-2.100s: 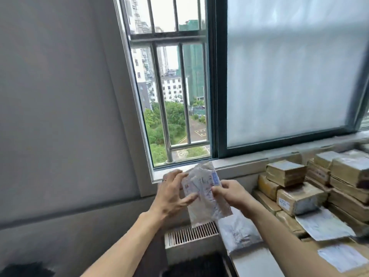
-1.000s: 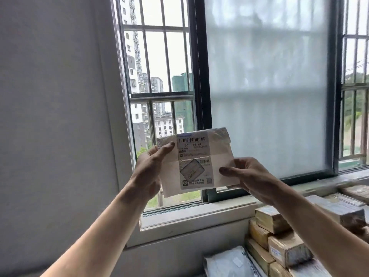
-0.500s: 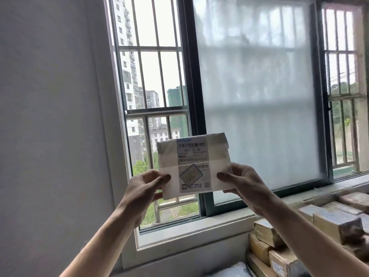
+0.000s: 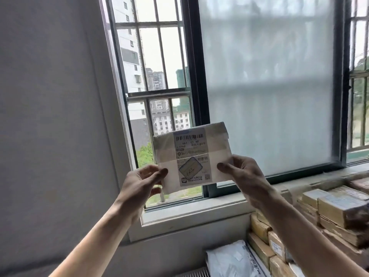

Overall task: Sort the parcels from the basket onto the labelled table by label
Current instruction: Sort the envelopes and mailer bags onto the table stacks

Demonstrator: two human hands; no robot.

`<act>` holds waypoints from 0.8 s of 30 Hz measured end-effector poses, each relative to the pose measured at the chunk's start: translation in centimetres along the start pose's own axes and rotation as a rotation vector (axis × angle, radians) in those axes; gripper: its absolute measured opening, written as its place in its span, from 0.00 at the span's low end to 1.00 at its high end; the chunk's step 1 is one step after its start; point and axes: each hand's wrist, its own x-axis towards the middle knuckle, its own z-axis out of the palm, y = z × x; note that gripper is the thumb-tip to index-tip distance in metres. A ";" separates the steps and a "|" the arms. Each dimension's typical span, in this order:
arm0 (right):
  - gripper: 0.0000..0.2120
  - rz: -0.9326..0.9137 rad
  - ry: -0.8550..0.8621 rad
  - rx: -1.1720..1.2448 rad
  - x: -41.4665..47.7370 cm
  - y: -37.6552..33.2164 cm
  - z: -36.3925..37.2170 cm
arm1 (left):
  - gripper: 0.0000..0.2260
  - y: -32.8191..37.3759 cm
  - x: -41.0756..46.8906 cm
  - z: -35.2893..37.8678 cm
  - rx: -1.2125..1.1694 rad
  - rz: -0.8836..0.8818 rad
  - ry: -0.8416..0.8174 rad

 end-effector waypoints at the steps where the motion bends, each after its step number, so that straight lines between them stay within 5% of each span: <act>1: 0.06 0.008 0.010 0.010 -0.1 0.5 0.0 | 0.08 -0.1 -0.4 0.1 0.009 0.000 0.011; 7: 0.06 0.059 0.053 0.045 -2.1 2.4 0.8 | 0.19 0.3 -3.2 0.6 0.058 0.028 0.058; 15: 0.09 0.040 0.041 0.022 -7.1 -0.3 -0.5 | 0.03 1.0 -7.9 2.1 0.064 0.033 0.026; 24: 0.04 0.037 -0.028 -0.016 -16.7 -6.0 -0.5 | 0.04 2.9 -17.3 3.1 -0.039 0.081 0.106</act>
